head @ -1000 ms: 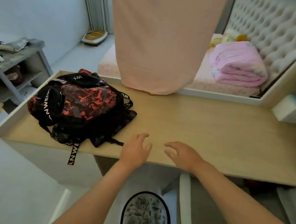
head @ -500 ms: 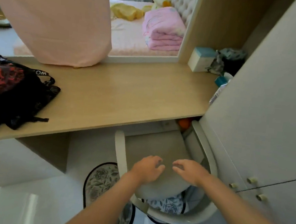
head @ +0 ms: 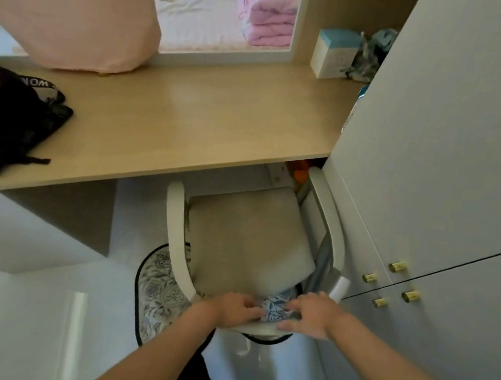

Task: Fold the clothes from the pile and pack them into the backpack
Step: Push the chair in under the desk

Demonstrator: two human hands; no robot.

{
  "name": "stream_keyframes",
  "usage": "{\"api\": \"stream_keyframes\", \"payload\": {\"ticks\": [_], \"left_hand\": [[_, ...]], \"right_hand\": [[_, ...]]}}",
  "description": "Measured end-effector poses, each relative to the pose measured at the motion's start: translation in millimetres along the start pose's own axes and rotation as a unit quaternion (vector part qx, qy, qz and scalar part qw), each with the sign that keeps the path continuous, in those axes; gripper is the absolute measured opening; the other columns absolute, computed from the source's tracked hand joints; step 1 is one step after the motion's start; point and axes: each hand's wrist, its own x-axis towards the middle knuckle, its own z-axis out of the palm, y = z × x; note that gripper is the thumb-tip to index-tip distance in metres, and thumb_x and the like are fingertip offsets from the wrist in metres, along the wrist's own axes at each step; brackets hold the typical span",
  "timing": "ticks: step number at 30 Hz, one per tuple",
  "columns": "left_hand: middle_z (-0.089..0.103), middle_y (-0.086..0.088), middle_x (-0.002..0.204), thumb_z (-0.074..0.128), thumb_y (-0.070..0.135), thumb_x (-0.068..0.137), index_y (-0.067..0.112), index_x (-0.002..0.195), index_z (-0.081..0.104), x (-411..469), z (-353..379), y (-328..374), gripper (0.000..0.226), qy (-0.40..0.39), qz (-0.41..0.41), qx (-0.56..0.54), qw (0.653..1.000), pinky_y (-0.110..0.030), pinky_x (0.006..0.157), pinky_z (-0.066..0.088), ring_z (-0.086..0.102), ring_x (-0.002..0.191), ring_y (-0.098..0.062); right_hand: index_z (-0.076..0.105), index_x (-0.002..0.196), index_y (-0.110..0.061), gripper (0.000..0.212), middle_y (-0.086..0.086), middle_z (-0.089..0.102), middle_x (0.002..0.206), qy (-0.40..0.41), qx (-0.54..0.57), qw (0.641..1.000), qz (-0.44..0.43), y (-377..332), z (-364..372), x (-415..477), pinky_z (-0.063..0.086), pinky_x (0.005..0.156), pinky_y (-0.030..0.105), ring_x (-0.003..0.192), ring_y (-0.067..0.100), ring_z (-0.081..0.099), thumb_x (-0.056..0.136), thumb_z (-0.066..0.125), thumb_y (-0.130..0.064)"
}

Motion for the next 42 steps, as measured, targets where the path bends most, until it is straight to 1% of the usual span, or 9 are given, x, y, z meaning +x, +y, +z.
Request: {"api": "stream_keyframes", "payload": {"ticks": [5, 8, 13, 19, 30, 34, 37, 39, 42], "left_hand": [[0.061, 0.004, 0.125, 0.027, 0.093, 0.057, 0.036, 0.126, 0.058, 9, 53, 4, 0.094, 0.114, 0.004, 0.231, 0.966, -0.036, 0.096, 0.041, 0.055, 0.115, -0.023], [0.063, 0.005, 0.116, 0.02, 0.092, 0.056, 0.033, 0.119, 0.062, 15, 71, 7, 0.096, 0.202, 0.002, 0.28, 0.938, -0.034, 0.092, 0.041, 0.057, 0.11, -0.022], [0.068, 0.003, 0.095, 0.035, 0.085, 0.076, 0.028, 0.101, 0.063, 26, 73, -6, 0.068, 0.253, 0.044, 0.357, 0.898, -0.033, 0.069, 0.042, 0.064, 0.087, -0.023], [0.065, 0.007, 0.077, 0.028, 0.09, 0.073, 0.027, 0.086, 0.061, 39, 46, -17, 0.072, 0.286, 0.024, 0.38, 0.879, -0.031, 0.065, 0.048, 0.062, 0.067, -0.02], [0.063, 0.009, 0.091, 0.03, 0.091, 0.073, 0.031, 0.097, 0.063, 80, -43, -19, 0.073, 0.322, -0.01, 0.323, 0.89, -0.034, 0.079, 0.042, 0.056, 0.085, -0.015], [0.062, 0.013, 0.113, 0.04, 0.085, 0.072, 0.036, 0.116, 0.064, 68, -49, -23, 0.07, 0.363, -0.024, 0.196, 0.911, -0.036, 0.103, 0.033, 0.051, 0.111, -0.013], [0.043, 0.007, 0.145, 0.054, 0.067, 0.084, 0.033, 0.132, 0.055, 59, -35, -20, 0.059, 0.483, -0.064, 0.036, 0.872, -0.045, 0.118, 0.022, 0.031, 0.138, -0.018], [0.027, -0.003, 0.156, 0.066, 0.054, 0.083, 0.025, 0.142, 0.043, 58, -30, -11, 0.069, 0.557, -0.156, -0.073, 0.812, -0.048, 0.119, 0.022, 0.02, 0.145, -0.025], [0.01, -0.011, 0.159, 0.078, 0.043, 0.077, 0.013, 0.152, 0.017, 65, -30, 3, 0.102, 0.559, -0.233, -0.265, 0.75, -0.048, 0.115, 0.027, 0.014, 0.146, -0.033]], "right_hand": [[0.048, 0.132, -0.029, 0.062, 0.001, 0.056, 0.122, 0.065, -0.168, 0.977, -0.114, 28, 32, -5, 0.031, 0.096, 0.042, 0.113, 0.026, 0.05, 0.08, 0.064, -0.059], [0.056, 0.118, -0.025, 0.041, 0.004, 0.059, 0.113, 0.131, -0.206, 0.964, -0.106, 41, 42, 6, 0.032, 0.094, 0.047, 0.108, 0.03, 0.055, 0.082, 0.071, -0.037], [0.063, 0.107, -0.023, 0.031, 0.002, 0.066, 0.104, 0.144, -0.267, 0.941, -0.15, 56, 37, 25, 0.044, 0.086, 0.043, 0.096, 0.028, 0.061, 0.08, 0.072, -0.035], [0.062, 0.111, -0.023, 0.034, 0.0, 0.067, 0.107, 0.157, -0.273, 0.931, -0.184, 55, 8, 51, 0.048, 0.083, 0.04, 0.098, 0.027, 0.063, 0.082, 0.07, -0.038], [0.063, 0.105, -0.028, 0.035, -0.006, 0.065, 0.103, 0.239, -0.234, 0.937, -0.097, 64, -70, 110, 0.038, 0.082, 0.036, 0.096, 0.019, 0.058, 0.079, 0.073, -0.049], [0.062, 0.115, -0.027, 0.044, 0.003, 0.053, 0.131, 0.277, -0.13, 0.952, -0.025, 61, -62, 115, 0.028, 0.112, 0.038, 0.126, 0.025, 0.042, 0.078, 0.075, -0.048], [0.043, 0.14, -0.029, 0.074, 0.012, 0.014, 0.161, 0.315, 0.018, 0.949, 0.02, 56, -56, 104, 0.002, 0.12, 0.047, 0.15, 0.035, 0.005, 0.075, 0.075, -0.019], [0.028, 0.149, -0.028, 0.091, 0.008, 0.003, 0.162, 0.382, 0.174, 0.905, 0.064, 52, -55, 93, 0.009, 0.119, 0.049, 0.15, 0.033, 0.001, 0.07, 0.07, -0.007], [0.013, 0.155, -0.023, 0.089, 0.008, 0.012, 0.161, 0.374, 0.499, 0.77, 0.137, 51, -54, 91, 0.022, 0.116, 0.047, 0.148, 0.031, 0.017, 0.085, 0.065, -0.009]]}}
